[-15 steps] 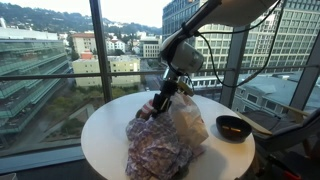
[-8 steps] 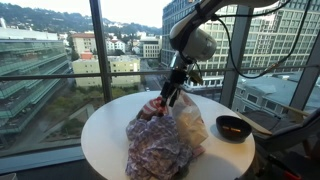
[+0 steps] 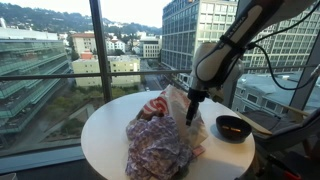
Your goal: Remove the objects in the white bag
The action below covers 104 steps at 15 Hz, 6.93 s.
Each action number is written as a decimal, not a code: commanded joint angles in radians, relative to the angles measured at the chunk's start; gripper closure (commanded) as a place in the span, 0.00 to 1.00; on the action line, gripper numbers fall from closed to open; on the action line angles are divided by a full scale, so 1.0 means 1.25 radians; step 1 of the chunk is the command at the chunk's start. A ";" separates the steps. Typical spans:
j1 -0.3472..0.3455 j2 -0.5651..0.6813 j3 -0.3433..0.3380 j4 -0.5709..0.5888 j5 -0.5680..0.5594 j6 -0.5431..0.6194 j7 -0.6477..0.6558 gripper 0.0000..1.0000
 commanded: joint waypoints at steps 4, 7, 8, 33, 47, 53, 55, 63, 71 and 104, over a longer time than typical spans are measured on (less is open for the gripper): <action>0.059 -0.046 -0.129 -0.153 -0.385 0.349 0.224 0.00; 0.109 -0.046 -0.234 -0.148 -0.477 0.453 0.270 0.00; 0.117 -0.033 -0.244 -0.148 -0.464 0.476 0.264 0.00; 0.437 0.304 -0.324 -0.141 -0.046 0.770 -0.066 0.55; 0.608 0.365 -0.566 -0.071 0.389 0.862 -0.419 0.94; 0.620 0.432 -0.709 0.016 0.496 0.846 -0.465 0.94; 0.631 0.447 -0.745 0.027 0.544 0.835 -0.481 0.94; 0.728 0.427 -0.768 0.007 0.705 0.803 -0.517 0.95; 0.919 0.393 -0.889 -0.019 1.158 0.465 -0.667 0.31; 1.207 0.035 -1.099 -0.080 0.748 0.144 -0.480 0.00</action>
